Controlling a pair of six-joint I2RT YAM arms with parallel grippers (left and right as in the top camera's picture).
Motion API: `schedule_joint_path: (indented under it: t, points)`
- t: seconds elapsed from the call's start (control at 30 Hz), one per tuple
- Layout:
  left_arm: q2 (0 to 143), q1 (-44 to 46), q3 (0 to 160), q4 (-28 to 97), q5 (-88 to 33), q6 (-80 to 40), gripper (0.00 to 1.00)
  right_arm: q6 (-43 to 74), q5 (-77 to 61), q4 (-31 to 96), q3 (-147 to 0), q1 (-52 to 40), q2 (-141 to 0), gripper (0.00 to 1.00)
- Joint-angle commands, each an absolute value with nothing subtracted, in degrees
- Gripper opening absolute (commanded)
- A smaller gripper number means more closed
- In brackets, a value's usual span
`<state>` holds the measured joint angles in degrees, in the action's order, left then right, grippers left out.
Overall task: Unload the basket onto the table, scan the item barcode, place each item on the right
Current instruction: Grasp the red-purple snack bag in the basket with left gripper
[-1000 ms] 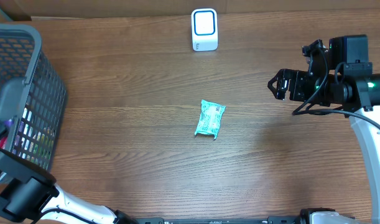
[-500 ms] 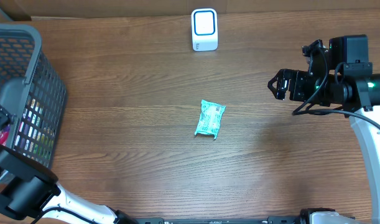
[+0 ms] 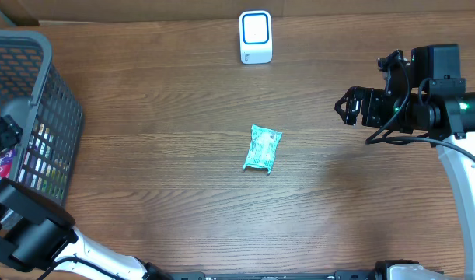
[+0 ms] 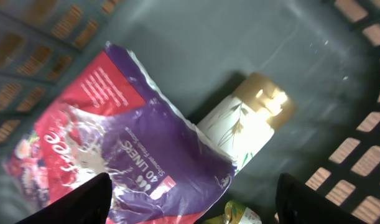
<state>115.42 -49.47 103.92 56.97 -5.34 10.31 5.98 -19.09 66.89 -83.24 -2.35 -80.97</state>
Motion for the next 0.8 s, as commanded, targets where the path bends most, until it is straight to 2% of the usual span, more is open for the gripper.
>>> schedule_joint_path:
  t: [0.0, 0.17, 0.3, 0.4, 0.5, 0.53, 0.77]
  points:
    - [116.9, -49.5, 101.1, 56.0, -4.0, 11.8, 0.76, 6.2, -18.9, 66.7, -84.7, -2.6, -80.8, 1.00]
    - [116.9, -49.5, 97.6, 53.5, -4.0, 12.0, 0.80, 6.2, -18.9, 66.6, -84.7, -2.6, -80.8, 1.00]
    - [116.9, -49.5, 94.8, 52.2, -3.6, 13.6, 0.78, 6.2, -18.9, 66.4, -84.7, -2.6, -80.9, 1.00]
    - [116.9, -49.5, 94.3, 52.0, -2.3, 13.5, 0.56, 6.2, -18.9, 66.6, -84.7, -2.6, -81.0, 1.00]
    - [116.9, -49.5, 94.3, 52.1, -2.3, 13.5, 0.10, 6.2, -18.9, 66.6, -84.7, -2.6, -81.2, 1.00]
    - [116.9, -49.5, 94.3, 52.2, -2.3, 13.5, 0.04, 6.2, -18.9, 66.5, -84.7, -2.6, -81.2, 1.00]
    - [115.4, -49.5, 98.0, 55.1, -2.3, 9.9, 0.05, 6.2, -18.9, 67.0, -84.7, -2.6, -81.2, 1.00]
